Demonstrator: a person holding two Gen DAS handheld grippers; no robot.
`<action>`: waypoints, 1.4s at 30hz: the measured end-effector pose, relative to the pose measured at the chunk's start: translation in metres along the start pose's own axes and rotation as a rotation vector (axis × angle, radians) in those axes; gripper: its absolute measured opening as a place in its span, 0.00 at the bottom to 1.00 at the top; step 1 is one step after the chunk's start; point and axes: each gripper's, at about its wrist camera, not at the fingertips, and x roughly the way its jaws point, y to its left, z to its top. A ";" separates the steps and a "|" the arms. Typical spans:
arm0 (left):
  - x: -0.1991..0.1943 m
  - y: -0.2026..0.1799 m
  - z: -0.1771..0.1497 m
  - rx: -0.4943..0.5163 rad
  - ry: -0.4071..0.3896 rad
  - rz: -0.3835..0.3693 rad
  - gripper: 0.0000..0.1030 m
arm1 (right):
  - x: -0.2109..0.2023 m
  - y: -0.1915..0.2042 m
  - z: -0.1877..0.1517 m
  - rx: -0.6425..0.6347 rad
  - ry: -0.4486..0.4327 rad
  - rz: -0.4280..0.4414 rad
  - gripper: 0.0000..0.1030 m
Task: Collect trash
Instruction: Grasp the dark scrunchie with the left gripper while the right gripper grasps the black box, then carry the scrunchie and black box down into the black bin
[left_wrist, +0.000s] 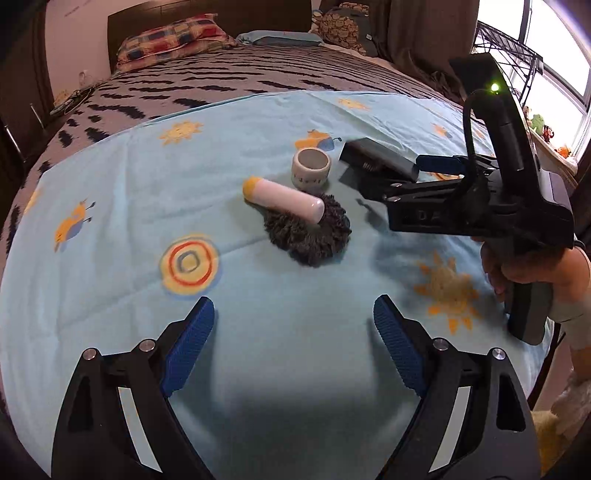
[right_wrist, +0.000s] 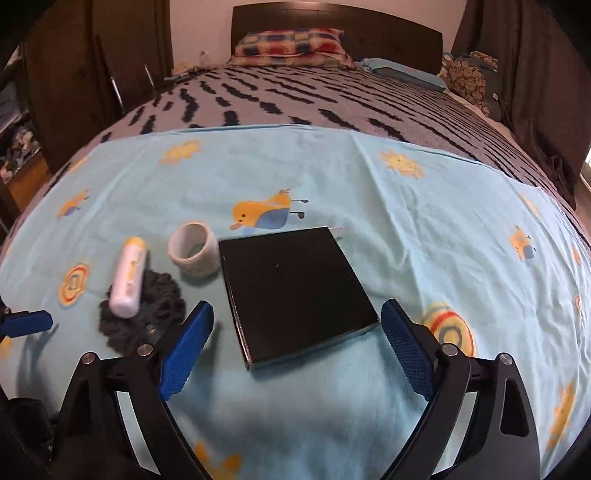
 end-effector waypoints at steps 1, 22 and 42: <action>0.004 -0.002 0.003 0.004 0.001 -0.003 0.80 | 0.001 -0.001 0.001 0.000 -0.002 -0.007 0.89; 0.011 -0.016 0.034 0.030 -0.054 -0.050 0.11 | -0.048 -0.024 -0.022 0.007 -0.047 0.031 0.75; -0.141 -0.064 -0.084 0.070 -0.146 -0.032 0.08 | -0.217 -0.002 -0.116 -0.080 -0.153 0.017 0.75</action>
